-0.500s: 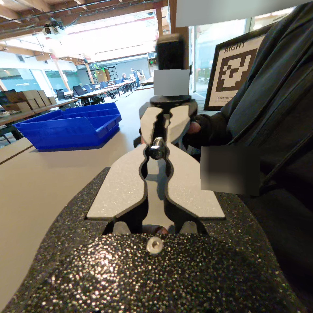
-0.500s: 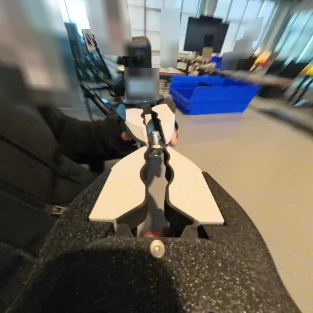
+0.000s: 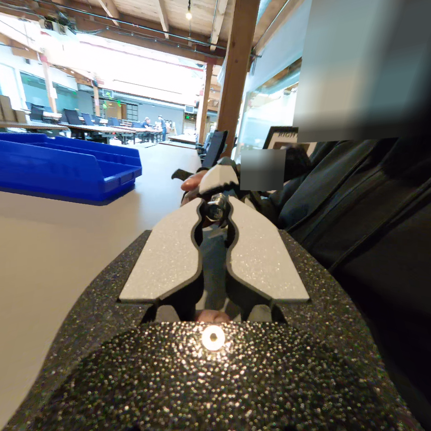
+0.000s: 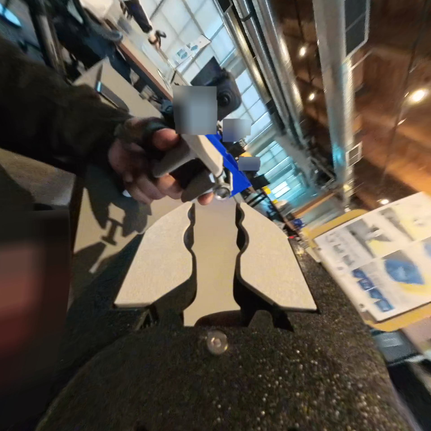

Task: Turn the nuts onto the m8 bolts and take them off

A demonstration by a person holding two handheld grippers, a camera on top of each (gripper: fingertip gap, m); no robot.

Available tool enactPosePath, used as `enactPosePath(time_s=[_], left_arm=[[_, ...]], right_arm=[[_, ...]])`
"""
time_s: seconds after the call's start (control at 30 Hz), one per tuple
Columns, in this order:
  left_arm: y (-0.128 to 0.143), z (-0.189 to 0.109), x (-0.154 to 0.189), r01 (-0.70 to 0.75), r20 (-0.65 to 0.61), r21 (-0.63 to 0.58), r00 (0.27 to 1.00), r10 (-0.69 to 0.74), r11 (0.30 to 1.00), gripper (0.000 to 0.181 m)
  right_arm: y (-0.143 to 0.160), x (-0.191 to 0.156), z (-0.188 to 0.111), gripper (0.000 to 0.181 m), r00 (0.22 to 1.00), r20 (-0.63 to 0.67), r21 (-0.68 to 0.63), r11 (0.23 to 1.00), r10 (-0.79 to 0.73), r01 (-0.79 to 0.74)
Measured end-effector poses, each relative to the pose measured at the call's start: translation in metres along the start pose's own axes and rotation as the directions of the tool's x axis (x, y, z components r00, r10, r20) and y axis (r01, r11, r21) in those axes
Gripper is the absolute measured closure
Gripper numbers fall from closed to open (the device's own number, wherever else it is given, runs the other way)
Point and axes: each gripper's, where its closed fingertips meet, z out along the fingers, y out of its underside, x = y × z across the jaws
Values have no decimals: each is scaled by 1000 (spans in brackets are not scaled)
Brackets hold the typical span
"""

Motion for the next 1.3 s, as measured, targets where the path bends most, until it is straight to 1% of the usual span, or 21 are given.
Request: enactPosePath(time_s=[0.1, 0.23, 0.33, 0.43, 0.5, 0.57, 0.6, 0.63, 0.7, 0.73, 0.77, 0.8, 0.83, 0.87, 0.9, 0.97, 1.03, 1.1, 1.13, 1.2, 1.3], left_arm=[[-2, -2, -1, 54, -19, 16, 998, -53, 998, 166], [2, 1, 0, 61, -21, -9, 998, -61, 998, 166], [3, 2, -2, 71, -17, -17, 997, -71, 997, 166], [7, 5, -2, 64, -6, -47, 998, -64, 997, 166], [8, 6, -3, 49, 12, -58, 999, -48, 997, 166], [8, 6, -3, 11, 30, -57, 1000, -9, 998, 166], [7, 5, -2, -42, 32, -55, 999, 43, 998, 166], [7, 5, 0, -109, 38, -58, 993, 112, 992, 166], [12, 5, 0, -206, 65, -103, 975, 213, 973, 166], [14, 6, -2, -231, 79, -127, 967, 242, 965, 166], [15, 7, -2, -244, 84, -136, 963, 257, 960, 166], [15, 8, -2, -251, 89, -130, 961, 263, 959, 166], [13, 8, -2, -249, 100, -117, 960, 261, 961, 166], [12, 7, -4, -242, 113, -110, 961, 254, 964, 166], [10, 6, -5, -231, 119, -96, 963, 241, 968, 166], [6, 3, -4, -195, 121, -66, 972, 202, 979, 166], [4, 0, -4, -167, 125, -51, 977, 172, 985, 166], [5, 1, -4, -126, 124, -55, 983, 132, 990, 166], [7, 2, -4, -100, 116, -63, 987, 107, 993, 166], [10, 5, -3, -60, 100, -80, 993, 68, 995, 166], [14, 8, -3, -30, 95, -102, 995, 40, 994, 166]], right_arm=[[-1, -1, 3, 150, 994, -52, -19, 995, -98, 98], [-3, 6, 3, 148, 987, -110, -20, 993, -119, 118], [-6, 6, 3, 149, 988, -101, -5, 993, -121, 121], [-4, 2, 4, 163, 988, -85, -14, 991, -130, 130], [-2, 0, 5, 167, 994, -58, -29, 996, -88, 86], [-1, -1, 6, 167, 993, 8, -34, 993, 115, -114], [-2, -2, 6, 167, 957, 64, -40, 959, 284, -282], [-5, -2, 6, 167, 873, 128, -54, 883, 470, -467], [-8, -1, 4, 167, 609, 229, -113, 642, 759, -758], [-8, 1, 3, 167, 483, 257, -136, 526, 837, -839], [-9, 3, 3, 167, 388, 282, -144, 438, 877, -887], [-10, 5, 2, 165, 335, 310, -136, 390, 890, -911], [-12, 6, 1, 160, 332, 332, -121, 389, 883, -913], [-12, 6, 1, 151, 374, 341, -103, 430, 862, -897], [-12, 6, 0, 145, 448, 340, -85, 502, 827, -861], [-9, 3, 0, 141, 650, 308, -56, 696, 694, -716], [-4, 1, 0, 142, 840, 244, -34, 870, 484, -492], [2, 3, 0, 144, 960, 153, -21, 972, 233, -233], [4, 4, 0, 145, 989, 102, -19, 994, 107, -106], [6, 3, 1, 146, 996, 38, -28, 996, -80, 81], [2, -1, 1, 153, 986, 3, -10, 986, -165, 165]])
